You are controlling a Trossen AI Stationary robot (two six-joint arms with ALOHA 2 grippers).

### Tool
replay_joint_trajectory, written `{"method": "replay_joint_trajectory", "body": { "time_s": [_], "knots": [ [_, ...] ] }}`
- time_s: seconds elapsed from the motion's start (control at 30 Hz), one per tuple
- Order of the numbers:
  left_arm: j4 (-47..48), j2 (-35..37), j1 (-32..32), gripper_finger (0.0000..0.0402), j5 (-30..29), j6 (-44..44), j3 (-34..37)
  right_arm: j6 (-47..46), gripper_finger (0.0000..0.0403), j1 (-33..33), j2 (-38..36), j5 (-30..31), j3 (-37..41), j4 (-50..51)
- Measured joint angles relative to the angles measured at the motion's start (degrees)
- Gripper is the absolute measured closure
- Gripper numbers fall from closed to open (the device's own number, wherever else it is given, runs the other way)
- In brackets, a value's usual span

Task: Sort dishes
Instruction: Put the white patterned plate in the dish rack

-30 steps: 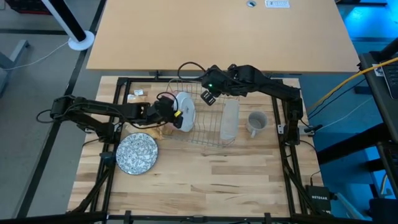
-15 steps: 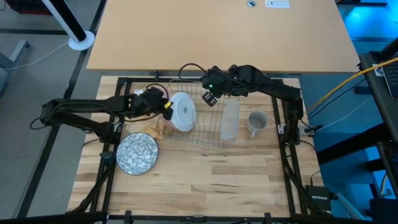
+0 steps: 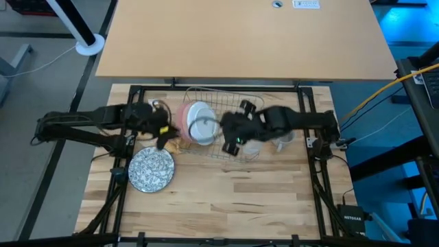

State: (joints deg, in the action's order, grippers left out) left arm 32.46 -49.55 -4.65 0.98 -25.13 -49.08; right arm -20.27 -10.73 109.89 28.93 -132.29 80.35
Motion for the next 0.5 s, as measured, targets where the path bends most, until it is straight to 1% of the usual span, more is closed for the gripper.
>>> {"method": "replay_joint_trajectory", "body": {
  "time_s": [0.07, 0.1, 0.17, 0.23, 0.33, 0.4, 0.5],
  "knots": [
    [4.63, 0.56, 4.26, 0.0271, 4.42, -3.51, 0.0, 0.0, 0.0275, -2.35, 0.0, 0.02, 0.0, 0.0],
    [6.28, 0.56, 6.85, 0.0271, 5.41, -5.75, 0.0, 0.0, 0.0275, -3.49, 0.0, 0.02, 0.0, -0.04],
    [8.78, 0.21, 12.43, 0.0271, 5.37, -9.94, 0.0, -0.24, 0.0275, -5.65, 0.0, 0.03, 0.0, -0.18],
    [10.55, -0.78, 17.57, 0.0271, 4.0, -12.98, 0.0, -0.28, 0.0275, -7.61, 0.0, 0.02, 0.0, -0.55],
    [13.26, -2.69, 24.08, 0.0271, 0.46, -18.09, 0.0, -0.31, 0.0275, -10.06, 0.2, 0.02, -0.02, -1.43],
    [15.02, -4.62, 27.67, 0.0271, -2.34, -21.23, 0.0, -0.33, 0.0275, -11.41, 0.5, 0.07, -0.04, -1.55],
    [18.06, -8.65, 32.22, 0.0271, -5.02, -25.56, 0.0, -0.42, 0.0275, -12.82, 1.77, 0.07, -0.04, -2.07]
  ]
}}
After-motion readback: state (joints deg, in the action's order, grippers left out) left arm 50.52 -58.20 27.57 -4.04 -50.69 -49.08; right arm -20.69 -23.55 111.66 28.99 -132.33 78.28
